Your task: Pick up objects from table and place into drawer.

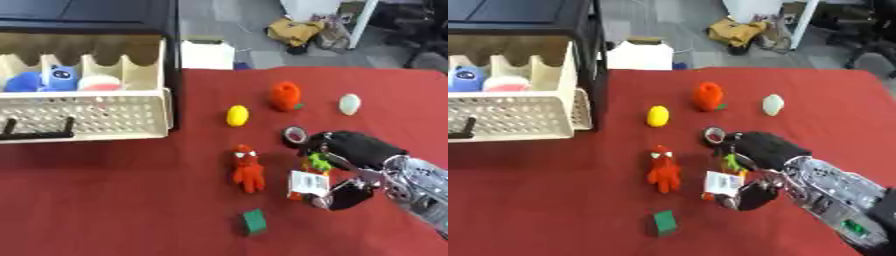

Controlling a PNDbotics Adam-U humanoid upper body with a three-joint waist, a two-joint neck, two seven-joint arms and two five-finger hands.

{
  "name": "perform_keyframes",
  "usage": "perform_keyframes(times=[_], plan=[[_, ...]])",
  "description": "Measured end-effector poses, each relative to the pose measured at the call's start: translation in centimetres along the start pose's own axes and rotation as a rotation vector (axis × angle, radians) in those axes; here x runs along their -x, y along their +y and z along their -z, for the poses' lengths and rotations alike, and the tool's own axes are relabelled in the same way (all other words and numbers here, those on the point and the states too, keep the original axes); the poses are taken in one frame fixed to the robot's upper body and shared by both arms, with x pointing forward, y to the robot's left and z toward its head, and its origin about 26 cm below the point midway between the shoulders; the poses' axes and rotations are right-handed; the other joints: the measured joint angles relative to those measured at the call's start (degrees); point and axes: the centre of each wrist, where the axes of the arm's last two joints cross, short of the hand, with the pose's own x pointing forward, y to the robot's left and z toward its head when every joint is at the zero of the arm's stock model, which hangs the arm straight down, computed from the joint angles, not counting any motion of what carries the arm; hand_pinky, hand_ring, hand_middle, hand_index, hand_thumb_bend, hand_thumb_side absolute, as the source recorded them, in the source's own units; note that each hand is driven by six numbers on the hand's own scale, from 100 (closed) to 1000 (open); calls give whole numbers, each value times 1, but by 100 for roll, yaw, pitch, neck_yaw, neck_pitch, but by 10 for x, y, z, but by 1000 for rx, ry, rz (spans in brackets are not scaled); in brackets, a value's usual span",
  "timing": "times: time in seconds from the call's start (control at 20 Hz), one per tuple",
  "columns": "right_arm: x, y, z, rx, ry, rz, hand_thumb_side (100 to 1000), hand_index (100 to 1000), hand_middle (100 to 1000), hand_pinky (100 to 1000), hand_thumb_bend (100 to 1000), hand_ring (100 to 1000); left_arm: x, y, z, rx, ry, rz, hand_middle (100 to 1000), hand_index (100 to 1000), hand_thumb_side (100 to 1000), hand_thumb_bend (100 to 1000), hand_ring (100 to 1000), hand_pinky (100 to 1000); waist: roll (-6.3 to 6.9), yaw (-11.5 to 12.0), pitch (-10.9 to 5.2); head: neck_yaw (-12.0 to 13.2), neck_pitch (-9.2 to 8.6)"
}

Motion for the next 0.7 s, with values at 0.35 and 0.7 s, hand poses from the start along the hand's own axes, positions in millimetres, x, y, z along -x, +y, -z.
perform_keyframes(times=[0.35, 0.7], plan=[[1, -1, 0, -33, -19, -3, 314, 822, 697, 680, 458, 776, 0, 0, 0, 2, 2, -1, 375, 774, 1000, 100, 322, 442, -7, -17, -9, -10, 3], [-1, -9, -4, -83, -44, 3, 326, 819, 709, 697, 423, 794, 0, 0, 0, 7, 2, -1, 375, 774, 1000, 100, 323, 441, -10, -18, -12, -11, 5]])
